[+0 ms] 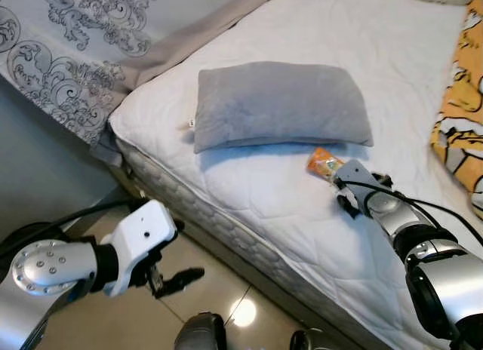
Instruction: Clean up the room
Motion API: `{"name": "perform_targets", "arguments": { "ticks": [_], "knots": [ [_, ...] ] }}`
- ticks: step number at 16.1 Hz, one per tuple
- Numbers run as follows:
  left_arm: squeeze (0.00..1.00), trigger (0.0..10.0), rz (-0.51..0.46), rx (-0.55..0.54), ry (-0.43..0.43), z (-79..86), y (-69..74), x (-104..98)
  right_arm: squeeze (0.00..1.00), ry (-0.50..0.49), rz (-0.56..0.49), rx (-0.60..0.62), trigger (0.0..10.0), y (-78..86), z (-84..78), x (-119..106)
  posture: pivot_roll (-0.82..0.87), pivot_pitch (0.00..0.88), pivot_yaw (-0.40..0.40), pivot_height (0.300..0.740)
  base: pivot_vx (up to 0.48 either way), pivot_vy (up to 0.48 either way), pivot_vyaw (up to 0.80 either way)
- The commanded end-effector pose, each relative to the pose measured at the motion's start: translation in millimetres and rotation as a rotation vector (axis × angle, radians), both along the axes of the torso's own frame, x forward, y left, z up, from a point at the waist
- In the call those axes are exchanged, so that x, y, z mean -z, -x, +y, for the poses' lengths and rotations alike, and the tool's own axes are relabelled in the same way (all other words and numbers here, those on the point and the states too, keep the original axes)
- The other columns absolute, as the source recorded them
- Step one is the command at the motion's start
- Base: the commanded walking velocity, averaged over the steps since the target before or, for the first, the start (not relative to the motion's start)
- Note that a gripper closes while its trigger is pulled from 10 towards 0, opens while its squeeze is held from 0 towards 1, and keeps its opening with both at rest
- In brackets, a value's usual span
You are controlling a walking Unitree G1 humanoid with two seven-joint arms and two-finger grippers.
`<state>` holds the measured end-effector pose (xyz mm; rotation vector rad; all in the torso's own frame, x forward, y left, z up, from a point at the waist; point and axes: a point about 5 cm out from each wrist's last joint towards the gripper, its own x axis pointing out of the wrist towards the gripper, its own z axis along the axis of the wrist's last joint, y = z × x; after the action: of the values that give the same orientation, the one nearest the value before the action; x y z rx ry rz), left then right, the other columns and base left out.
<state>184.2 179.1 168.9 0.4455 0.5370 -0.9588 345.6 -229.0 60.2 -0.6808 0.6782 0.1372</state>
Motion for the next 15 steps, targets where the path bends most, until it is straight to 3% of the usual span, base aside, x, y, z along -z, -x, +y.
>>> {"name": "perform_targets", "arguments": {
  "ticks": [1, 2, 3, 4, 11, 15],
  "knots": [
    [0.0, 10.0, 0.001, 0.007, -0.006, 0.3, 2.4, -3, 0.0, -0.056, 0.059, 0.017, 6.5, 7.4, -2.0, 9, 0.31, 0.175, 0.081, 0.74, 0.0, 0.0, 0.0],
    [0.0, 10.0, 0.005, 0.014, 0.0, -2.5, 2.9, -3, 0.0, -0.086, 0.077, 0.013, 2.4, 9.8, -1.7, 12, 0.3, 0.171, 0.083, 0.74, 0.0, 0.0, 0.0],
    [0.0, 10.0, 0.008, 0.019, 0.004, -4.0, 3.3, -4, 0.0, -0.09, 0.082, 0.01, 0.6, 10.6, -2.0, 13, 0.3, 0.166, 0.084, 0.74, 0.0, 0.0, 0.0],
    [0.0, 10.0, 0.009, 0.021, 0.005, -4.4, 3.3, -4, 0.0, -0.088, 0.082, 0.007, 0.0, 10.7, -2.3, 13, 0.3, 0.159, 0.088, 0.74, 0.0, 0.0, 0.0],
    [0.0, 10.0, 0.041, 0.046, 0.02, -7.6, 3.0, -2, 0.0, -0.098, 0.04, 0.039, 0.0, 7.4, -1.4, 9, 0.28, 0.116, 0.082, 0.74, 0.0, 0.0, 0.0],
    [0.0, 10.0, 0.044, 0.009, 0.018, -2.7, -5.4, 8, 0.0, -0.136, 0.009, 0.068, 0.0, 5.2, -0.2, 7, 0.25, 0.059, 0.069, 0.74, 0.0, 0.0, 0.0]
  ]
}}
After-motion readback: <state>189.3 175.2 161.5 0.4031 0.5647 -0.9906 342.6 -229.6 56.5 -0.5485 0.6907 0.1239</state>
